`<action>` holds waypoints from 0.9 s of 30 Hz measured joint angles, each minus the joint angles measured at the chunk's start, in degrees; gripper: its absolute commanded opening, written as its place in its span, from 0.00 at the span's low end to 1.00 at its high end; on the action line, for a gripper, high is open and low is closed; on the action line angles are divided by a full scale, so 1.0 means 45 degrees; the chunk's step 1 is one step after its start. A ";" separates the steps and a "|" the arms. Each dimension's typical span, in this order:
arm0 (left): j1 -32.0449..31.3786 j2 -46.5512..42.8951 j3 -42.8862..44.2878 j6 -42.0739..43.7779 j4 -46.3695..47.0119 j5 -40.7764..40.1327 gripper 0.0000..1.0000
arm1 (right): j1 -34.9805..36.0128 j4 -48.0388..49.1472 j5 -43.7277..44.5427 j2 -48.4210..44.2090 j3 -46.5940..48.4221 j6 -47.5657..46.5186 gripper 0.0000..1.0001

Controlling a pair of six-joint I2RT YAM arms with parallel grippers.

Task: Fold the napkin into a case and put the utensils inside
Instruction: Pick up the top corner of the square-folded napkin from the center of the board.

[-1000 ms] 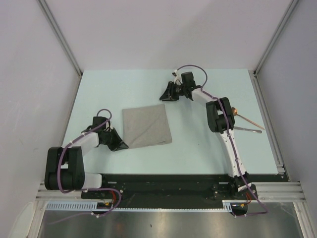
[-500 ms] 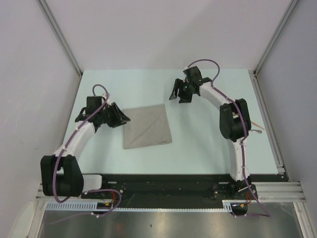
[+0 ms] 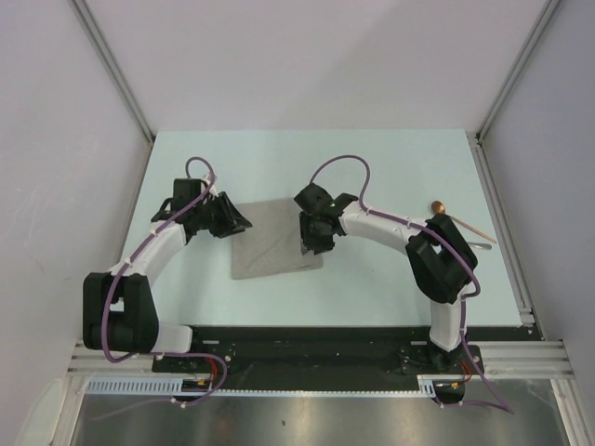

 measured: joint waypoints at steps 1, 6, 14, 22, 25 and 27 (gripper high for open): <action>-0.0175 0.0000 -0.0019 0.0029 0.0000 0.0005 0.35 | 0.0015 -0.0029 0.0175 0.0073 -0.0058 0.0029 0.38; -0.0699 0.0000 -0.0155 0.0044 0.0092 0.0068 0.34 | 0.0024 0.0063 0.0544 0.0175 -0.0461 0.0034 0.35; -0.1001 0.0000 -0.0622 0.0024 0.0321 0.0112 0.34 | 0.0029 0.0729 0.0146 0.0175 -0.1365 0.0039 0.28; -0.1020 0.0005 -0.0651 0.0029 0.0359 0.0199 0.34 | 0.0034 0.1243 -0.0253 0.0175 -0.1384 0.0180 0.24; -0.1020 0.0000 -0.0661 0.0034 0.0355 0.0199 0.34 | 0.0053 0.1341 -0.0379 0.0175 -0.1394 0.0272 0.26; -0.1020 0.0000 -0.0661 0.0039 0.0355 0.0199 0.34 | 0.0053 0.1433 -0.0461 0.0175 -0.1438 0.0277 0.27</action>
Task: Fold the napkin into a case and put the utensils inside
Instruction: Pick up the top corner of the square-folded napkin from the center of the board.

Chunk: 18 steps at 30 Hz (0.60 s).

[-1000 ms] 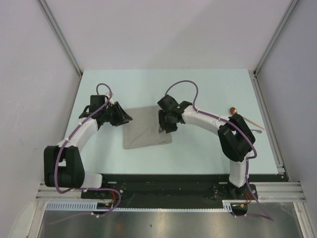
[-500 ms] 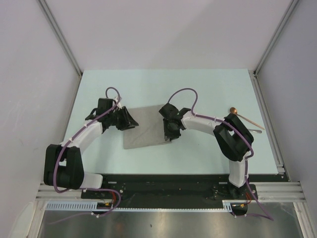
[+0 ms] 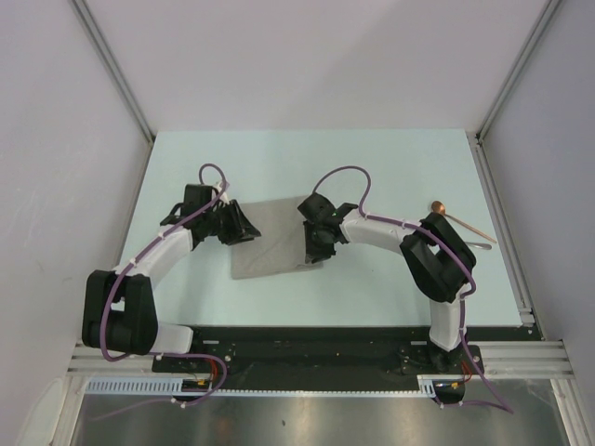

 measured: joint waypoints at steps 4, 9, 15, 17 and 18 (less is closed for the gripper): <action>0.0000 0.0005 0.0000 0.0087 -0.0015 -0.0005 0.34 | 0.0000 0.0015 -0.0049 0.0000 -0.0141 0.0000 0.28; 0.0000 0.0005 0.0000 0.0204 -0.0063 -0.0010 0.34 | 0.0000 0.0204 -0.0146 0.0000 -0.0389 0.0000 0.28; 0.0000 0.0010 0.0000 0.0214 -0.0083 -0.0019 0.34 | -0.0010 0.0340 -0.0287 0.0000 -0.0432 0.0010 0.01; 0.0000 0.0015 0.0000 0.0223 -0.0141 -0.0121 0.34 | -0.0015 0.0413 -0.0369 0.0000 -0.0423 -0.0005 0.00; 0.0000 0.0015 0.0000 0.0219 -0.0180 -0.0214 0.34 | -0.0039 0.0423 -0.0403 0.0000 -0.0403 -0.0039 0.00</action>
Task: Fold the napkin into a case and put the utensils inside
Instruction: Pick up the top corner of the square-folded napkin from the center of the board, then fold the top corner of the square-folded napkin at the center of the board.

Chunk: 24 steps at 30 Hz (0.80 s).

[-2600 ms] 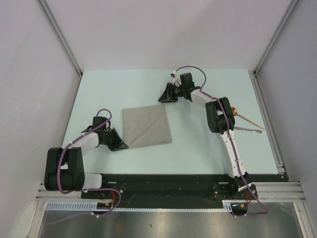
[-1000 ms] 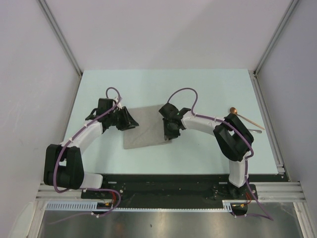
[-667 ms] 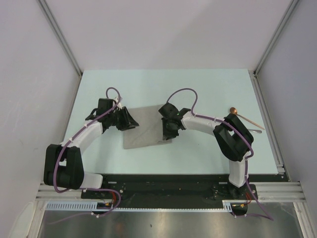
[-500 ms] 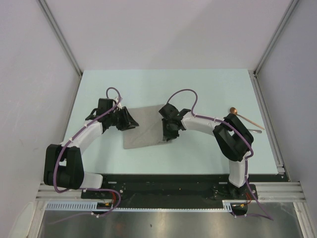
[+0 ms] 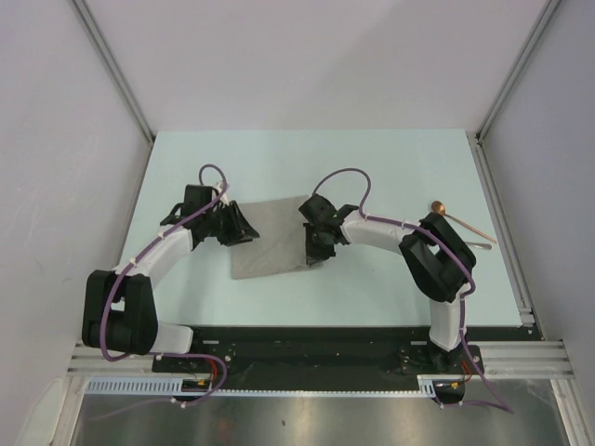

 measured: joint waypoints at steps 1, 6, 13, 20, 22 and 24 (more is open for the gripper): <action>0.0005 0.0000 0.0000 -0.0005 -0.0049 -0.0083 0.34 | -0.0024 -0.0024 -0.0034 0.0000 0.0068 -0.0029 0.00; 0.0335 0.0000 -0.0005 -0.0291 -0.0039 -0.0359 0.33 | -0.0282 0.0219 -0.0554 0.0019 0.1190 -0.0369 0.00; 0.0947 0.0000 -0.0107 -0.0860 0.0112 -0.0719 0.33 | -0.0947 0.2307 -0.2254 0.1399 0.3196 -0.0835 0.00; 0.1069 -0.0024 -0.1253 -0.1166 0.0321 -0.1127 0.28 | -0.1209 0.3837 -0.4065 0.3798 0.4847 -0.0991 0.00; 0.1078 -0.0141 -0.1632 -0.1224 0.0296 -0.1345 0.26 | -0.1200 0.3954 -0.4473 0.4269 0.5401 -0.1015 0.00; 0.1107 -0.0393 -0.1938 -0.1331 0.0228 -0.1554 0.25 | -0.1190 0.4109 -0.4877 0.4750 0.6120 -0.1054 0.00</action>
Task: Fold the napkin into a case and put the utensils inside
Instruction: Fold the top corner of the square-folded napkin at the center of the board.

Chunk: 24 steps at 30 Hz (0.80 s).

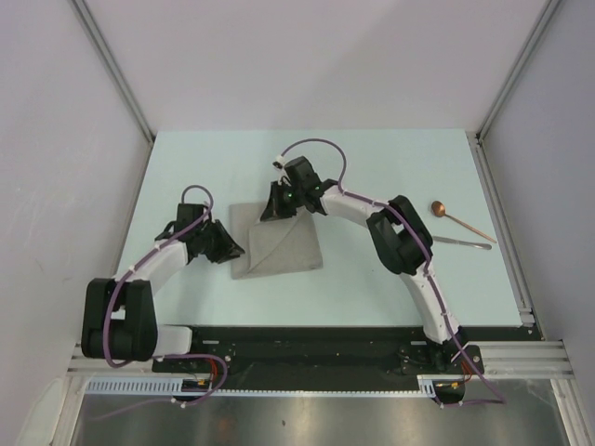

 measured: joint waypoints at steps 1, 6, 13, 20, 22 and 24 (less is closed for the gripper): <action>0.0034 -0.0199 -0.0155 -0.0049 -0.0024 -0.0141 0.25 | 0.0000 0.0044 -0.0209 0.0228 0.0398 -0.0039 0.00; 0.0291 -0.1224 -0.0583 -0.0209 -0.0107 -0.0699 0.16 | 0.0000 0.0631 -0.0884 0.1005 0.1520 -0.0053 0.00; 0.0612 -0.1486 -0.0942 -0.0359 -0.0223 -0.1117 0.10 | -0.0078 0.1185 -0.1515 0.2171 0.2569 0.0185 0.00; 0.1122 -0.1943 -0.1146 -0.0355 -0.0486 -0.1156 0.09 | -0.0092 0.1200 -0.1690 0.3128 0.3837 0.0330 0.00; 0.1141 -0.2016 -0.1146 -0.0355 -0.0481 -0.1156 0.10 | -0.0092 0.1137 -0.1705 0.3283 0.4182 0.0325 0.00; 0.1166 -0.2040 -0.1146 -0.0350 -0.0481 -0.1151 0.10 | -0.0092 0.1112 -0.1705 0.3473 0.4619 0.0321 0.00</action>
